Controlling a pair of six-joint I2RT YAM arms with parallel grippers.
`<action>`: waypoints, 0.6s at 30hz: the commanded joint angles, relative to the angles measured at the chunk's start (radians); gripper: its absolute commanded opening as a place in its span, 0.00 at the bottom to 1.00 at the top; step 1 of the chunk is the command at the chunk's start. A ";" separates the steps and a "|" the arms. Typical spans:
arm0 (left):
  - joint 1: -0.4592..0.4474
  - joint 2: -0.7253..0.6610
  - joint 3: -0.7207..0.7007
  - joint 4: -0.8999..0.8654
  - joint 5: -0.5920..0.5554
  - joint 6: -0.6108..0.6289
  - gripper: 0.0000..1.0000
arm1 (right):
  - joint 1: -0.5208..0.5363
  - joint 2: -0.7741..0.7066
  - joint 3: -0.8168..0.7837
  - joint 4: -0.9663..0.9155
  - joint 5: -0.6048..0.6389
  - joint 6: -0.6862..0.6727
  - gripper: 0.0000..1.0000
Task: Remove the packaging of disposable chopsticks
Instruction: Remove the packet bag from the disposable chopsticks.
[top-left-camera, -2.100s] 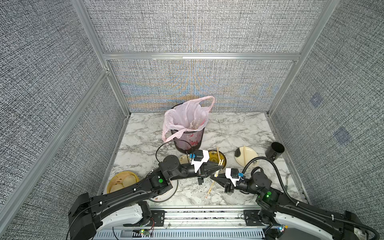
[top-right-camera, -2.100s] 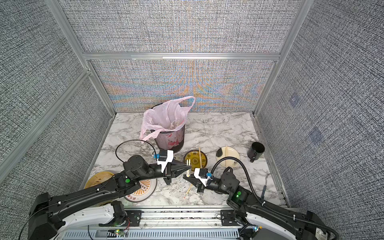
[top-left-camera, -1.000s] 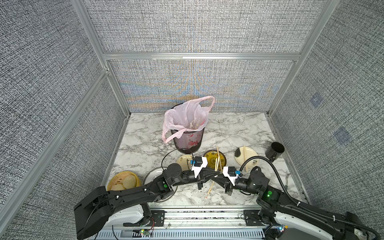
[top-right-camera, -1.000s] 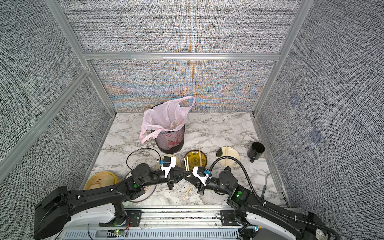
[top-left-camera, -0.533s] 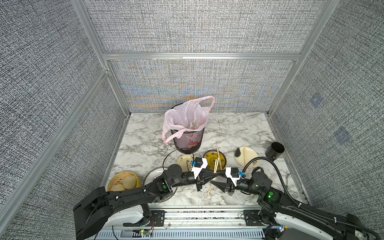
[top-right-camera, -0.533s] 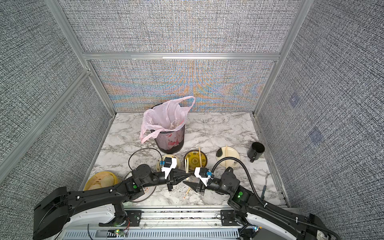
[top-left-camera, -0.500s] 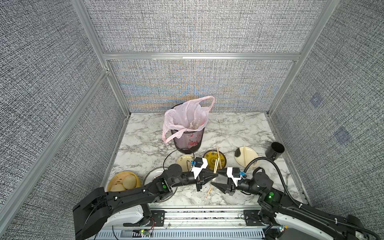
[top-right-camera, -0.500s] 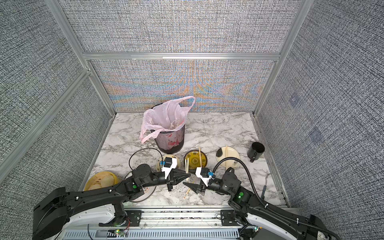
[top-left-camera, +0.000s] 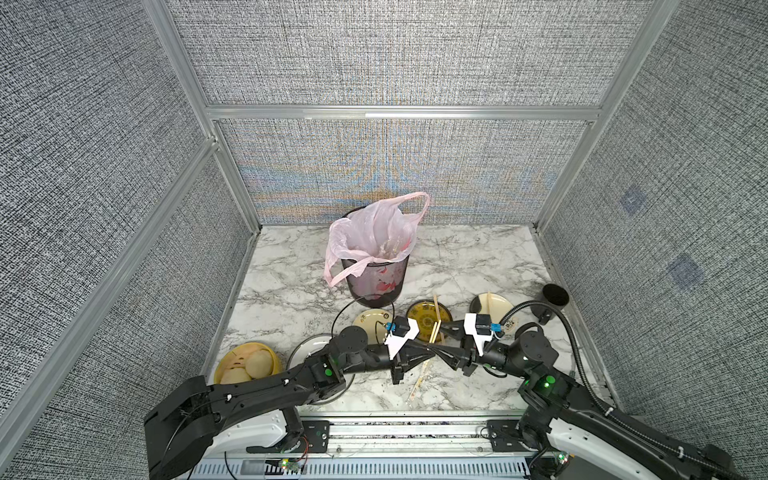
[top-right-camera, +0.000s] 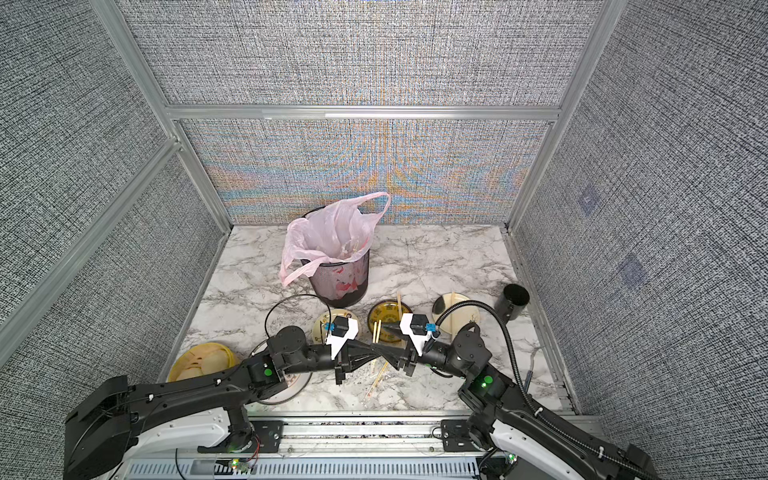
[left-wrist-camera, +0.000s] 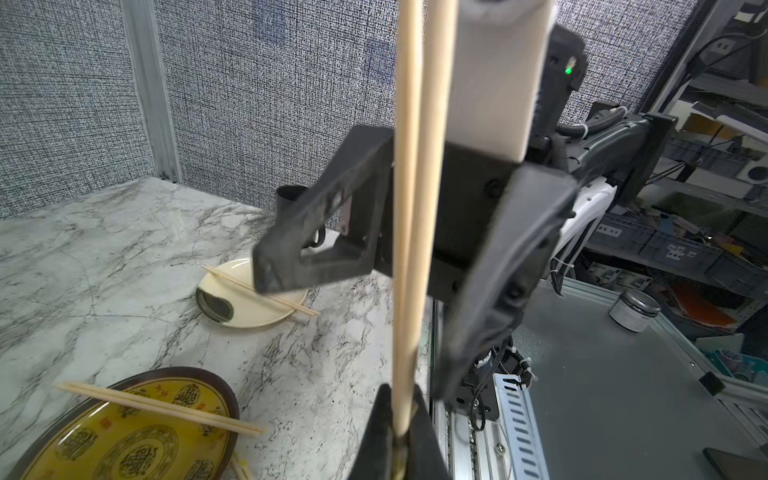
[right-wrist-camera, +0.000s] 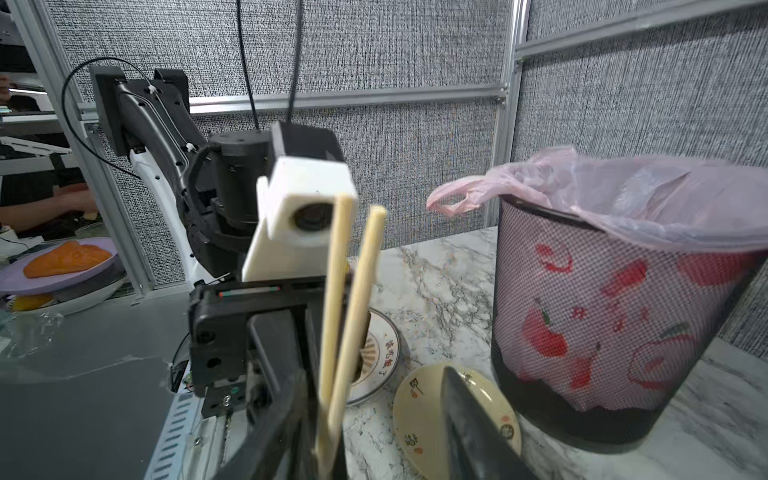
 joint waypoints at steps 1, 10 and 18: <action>0.000 -0.011 -0.004 -0.012 -0.025 0.014 0.00 | -0.005 0.003 -0.010 0.061 -0.054 0.022 0.42; 0.000 0.025 0.011 -0.006 0.006 0.004 0.00 | -0.006 0.068 0.007 0.086 -0.106 0.027 0.13; 0.000 0.041 0.013 -0.005 0.001 0.000 0.00 | -0.006 0.020 -0.022 0.091 -0.079 0.021 0.00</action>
